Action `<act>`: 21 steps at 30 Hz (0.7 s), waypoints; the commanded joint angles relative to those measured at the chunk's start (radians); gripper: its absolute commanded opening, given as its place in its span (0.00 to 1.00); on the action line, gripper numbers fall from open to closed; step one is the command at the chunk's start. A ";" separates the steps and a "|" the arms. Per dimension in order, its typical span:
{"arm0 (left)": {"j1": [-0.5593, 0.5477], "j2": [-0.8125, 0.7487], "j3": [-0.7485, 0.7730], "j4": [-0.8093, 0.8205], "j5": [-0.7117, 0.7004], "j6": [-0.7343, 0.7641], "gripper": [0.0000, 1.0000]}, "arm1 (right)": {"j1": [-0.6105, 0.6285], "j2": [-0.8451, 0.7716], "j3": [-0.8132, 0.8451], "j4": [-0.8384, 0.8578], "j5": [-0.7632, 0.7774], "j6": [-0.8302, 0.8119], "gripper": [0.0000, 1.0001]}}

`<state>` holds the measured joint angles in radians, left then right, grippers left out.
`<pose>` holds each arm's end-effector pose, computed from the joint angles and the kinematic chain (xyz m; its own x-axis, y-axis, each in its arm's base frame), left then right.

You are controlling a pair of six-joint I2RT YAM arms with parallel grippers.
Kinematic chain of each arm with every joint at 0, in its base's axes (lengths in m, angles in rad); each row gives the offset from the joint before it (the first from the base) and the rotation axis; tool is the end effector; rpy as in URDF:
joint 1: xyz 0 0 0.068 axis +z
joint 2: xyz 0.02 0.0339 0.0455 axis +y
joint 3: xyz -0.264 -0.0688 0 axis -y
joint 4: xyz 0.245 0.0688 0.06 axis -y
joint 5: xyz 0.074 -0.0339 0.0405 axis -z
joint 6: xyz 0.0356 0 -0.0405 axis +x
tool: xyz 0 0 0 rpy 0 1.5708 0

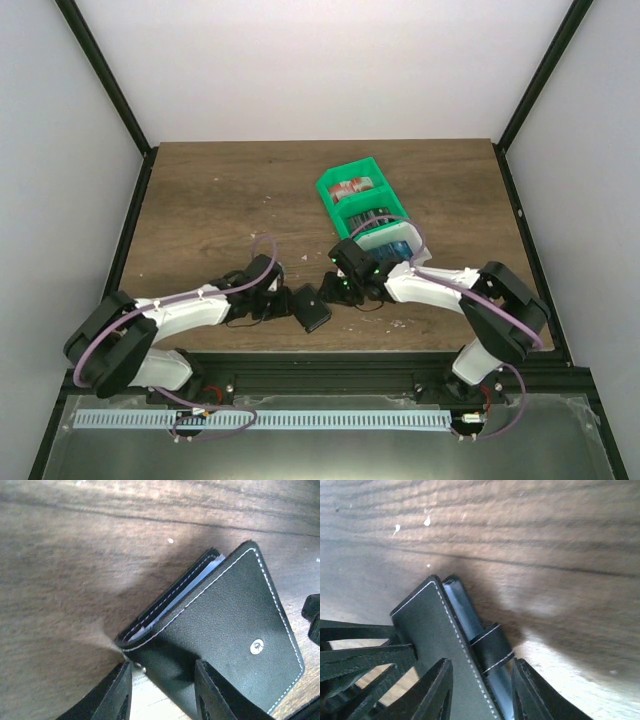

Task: Put the credit cards into the card holder
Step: Close the card holder at the center of the board.

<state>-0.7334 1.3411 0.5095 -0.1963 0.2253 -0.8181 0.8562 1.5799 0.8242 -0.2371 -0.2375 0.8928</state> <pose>0.1622 -0.1568 0.1369 -0.9736 -0.0803 -0.2136 0.0404 0.8605 -0.5078 0.1910 0.2330 0.1622 -0.9817 0.0236 -0.1892 -0.0858 0.8313 0.5491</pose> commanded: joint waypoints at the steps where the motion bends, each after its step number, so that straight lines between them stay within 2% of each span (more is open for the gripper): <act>1: 0.002 0.054 0.048 -0.026 -0.069 0.057 0.37 | 0.009 -0.034 0.052 -0.088 0.188 -0.003 0.35; 9: 0.002 0.121 0.092 -0.028 -0.125 0.148 0.33 | 0.009 0.011 0.067 -0.179 0.267 -0.003 0.33; 14: 0.017 0.168 0.144 0.004 -0.105 0.221 0.32 | 0.011 0.035 0.061 -0.137 0.168 -0.003 0.31; 17: 0.031 0.196 0.167 0.020 -0.068 0.242 0.33 | 0.018 0.034 0.059 -0.092 0.079 -0.003 0.32; 21: 0.033 0.203 0.179 0.018 -0.052 0.229 0.35 | 0.027 0.035 0.070 -0.071 0.044 -0.003 0.36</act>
<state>-0.7059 1.5269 0.6739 -0.1921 0.1631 -0.6102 0.8616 1.6077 0.8577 -0.3592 -0.1219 0.8913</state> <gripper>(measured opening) 0.338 0.347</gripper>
